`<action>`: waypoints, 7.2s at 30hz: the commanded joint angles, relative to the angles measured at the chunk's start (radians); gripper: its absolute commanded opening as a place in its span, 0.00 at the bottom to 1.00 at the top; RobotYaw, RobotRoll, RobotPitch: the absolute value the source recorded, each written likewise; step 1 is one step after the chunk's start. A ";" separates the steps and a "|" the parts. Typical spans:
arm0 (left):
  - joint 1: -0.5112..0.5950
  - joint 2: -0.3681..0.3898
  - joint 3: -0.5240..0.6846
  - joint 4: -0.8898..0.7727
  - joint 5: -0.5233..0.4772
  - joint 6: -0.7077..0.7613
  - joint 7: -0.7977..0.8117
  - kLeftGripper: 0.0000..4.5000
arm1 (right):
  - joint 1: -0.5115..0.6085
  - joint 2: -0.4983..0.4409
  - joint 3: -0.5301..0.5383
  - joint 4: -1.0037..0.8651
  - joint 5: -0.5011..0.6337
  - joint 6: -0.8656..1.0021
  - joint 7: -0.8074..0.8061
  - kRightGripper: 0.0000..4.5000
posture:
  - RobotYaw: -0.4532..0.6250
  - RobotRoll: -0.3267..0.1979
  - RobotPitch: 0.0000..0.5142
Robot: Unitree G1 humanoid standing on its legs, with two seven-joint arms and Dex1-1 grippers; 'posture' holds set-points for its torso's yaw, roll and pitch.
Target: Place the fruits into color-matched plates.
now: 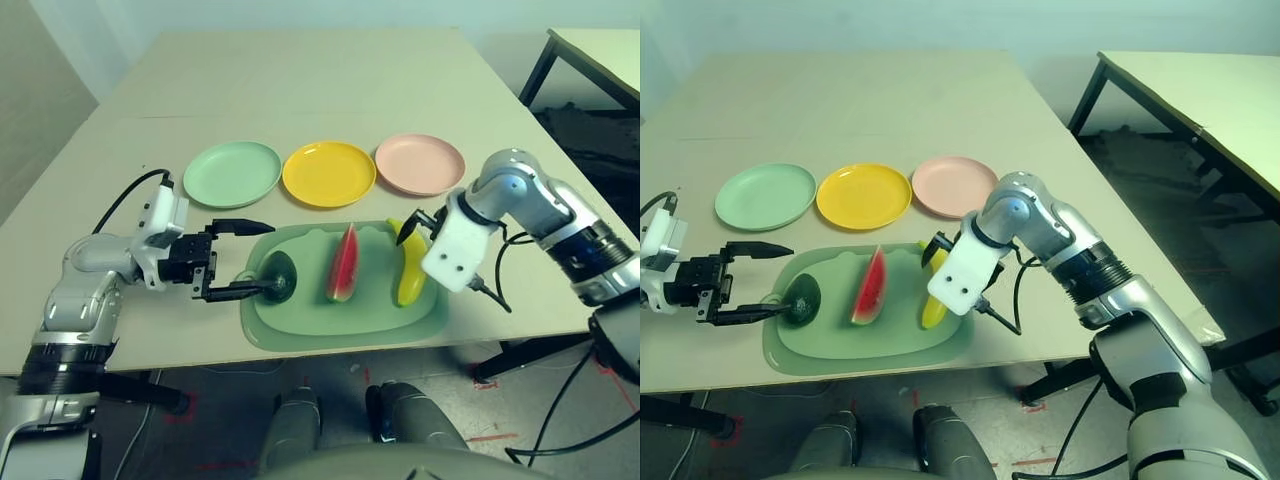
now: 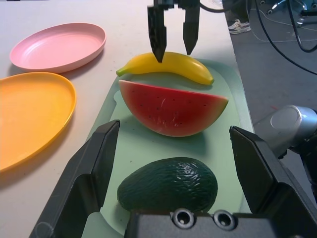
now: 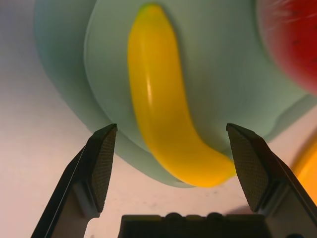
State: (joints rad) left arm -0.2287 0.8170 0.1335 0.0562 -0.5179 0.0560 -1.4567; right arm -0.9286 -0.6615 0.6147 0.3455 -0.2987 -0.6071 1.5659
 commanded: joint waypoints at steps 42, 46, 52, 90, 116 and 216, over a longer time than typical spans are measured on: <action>0.016 0.001 0.038 -0.023 -0.033 0.076 0.123 1.00 | -0.197 0.139 0.025 0.298 -0.090 -0.113 -0.162 0.37 | 0.44 0.62 0.17; 0.018 -0.003 0.045 -0.026 -0.028 0.095 0.165 1.00 | -0.329 0.221 0.027 0.482 -0.142 -0.141 -0.282 0.37 | 0.45 0.62 0.18; 0.024 -0.005 0.056 -0.033 -0.021 0.117 0.229 1.00 | -0.487 0.343 0.046 0.731 -0.247 -0.149 -0.522 0.37 | 0.47 0.62 0.18; 0.069 -0.069 0.115 -0.152 0.028 0.174 0.546 1.00 | -0.502 0.562 0.071 1.023 -0.464 0.100 -0.935 0.37 | 0.56 0.62 0.26; 0.151 -0.062 0.153 -0.235 0.007 0.224 0.558 1.00 | -0.471 0.582 0.074 1.029 -0.469 0.154 -0.937 0.37 | 0.60 0.62 0.31; 0.178 0.112 0.167 -0.184 -0.133 0.203 0.043 1.00 | -0.297 0.305 0.228 0.123 -0.109 -0.218 -0.105 0.99 | 0.52 0.62 0.25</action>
State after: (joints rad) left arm -0.0626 0.9254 0.2900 -0.1150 -0.6599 0.2673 -1.4129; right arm -1.2367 -0.3612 0.8160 0.4580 -0.3943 -0.8147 1.4655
